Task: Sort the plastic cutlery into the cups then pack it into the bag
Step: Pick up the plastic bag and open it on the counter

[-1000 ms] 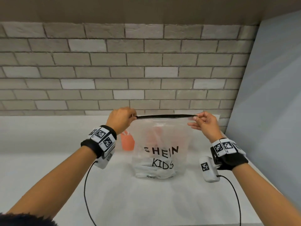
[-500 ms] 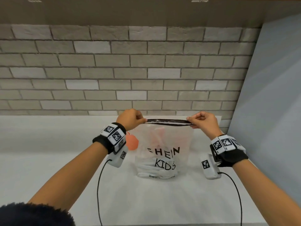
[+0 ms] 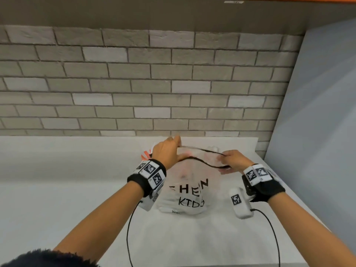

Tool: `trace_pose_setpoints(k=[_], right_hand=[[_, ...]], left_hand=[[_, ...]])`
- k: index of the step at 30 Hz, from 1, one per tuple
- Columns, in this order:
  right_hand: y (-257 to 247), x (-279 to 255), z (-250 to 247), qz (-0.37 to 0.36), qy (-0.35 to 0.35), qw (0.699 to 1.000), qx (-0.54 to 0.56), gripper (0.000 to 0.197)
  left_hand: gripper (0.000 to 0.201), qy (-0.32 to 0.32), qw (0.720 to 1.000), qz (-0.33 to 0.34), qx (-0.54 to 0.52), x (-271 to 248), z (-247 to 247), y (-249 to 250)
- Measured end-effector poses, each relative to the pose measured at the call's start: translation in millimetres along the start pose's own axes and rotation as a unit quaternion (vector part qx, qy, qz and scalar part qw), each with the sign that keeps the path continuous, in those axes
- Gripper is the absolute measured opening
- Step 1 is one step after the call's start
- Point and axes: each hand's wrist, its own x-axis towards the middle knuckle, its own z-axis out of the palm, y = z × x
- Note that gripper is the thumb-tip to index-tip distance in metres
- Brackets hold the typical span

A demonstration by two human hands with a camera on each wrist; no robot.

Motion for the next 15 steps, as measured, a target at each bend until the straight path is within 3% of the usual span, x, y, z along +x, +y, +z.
trace_pose_setpoints(k=[2,5,8,10,11,12,13,14,15], right_hand=[[3.5,2.1,-3.5,0.030,-0.025,0.970,0.242,0.008],[10.5,4.2,2.8,0.062,-0.035,0.897,0.436,0.017],[14.8,-0.4,16.5,0.081,-0.030,0.853,0.514,0.023],[21.3,-3.2,23.0,0.079,-0.063,0.862,0.497,0.025],[27.3,-3.7,27.1,0.069,-0.092,0.891,0.440,0.025],[35.3,-4.0,30.4,0.047,-0.115,0.936,0.329,0.021],[42.5,-6.3,35.3,0.011,-0.137,0.973,0.187,0.020],[50.0,-6.8,39.9,-0.025,-0.157,0.986,0.054,0.034],[58.4,-4.5,44.6,-0.052,-0.180,0.981,-0.043,0.046]], left_hand=[[0.053,-0.060,0.995,-0.009,0.084,-5.5,13.7,-6.3],[0.044,-0.170,0.974,-0.069,0.129,-17.1,38.7,-13.9],[0.034,-0.211,0.964,-0.157,0.051,-21.9,60.7,-24.7],[0.035,-0.172,0.937,-0.278,-0.120,-17.9,62.8,-32.8],[0.033,-0.149,0.898,-0.332,-0.247,-14.6,60.3,-35.7],[0.026,-0.109,0.824,-0.380,-0.407,-13.3,57.9,-37.7],[0.019,-0.082,0.724,-0.415,-0.544,-11.3,54.7,-38.9],[0.021,-0.057,0.619,-0.448,-0.643,-9.7,52.7,-39.4],[0.023,-0.042,0.549,-0.465,-0.693,-8.9,54.2,-40.8]])
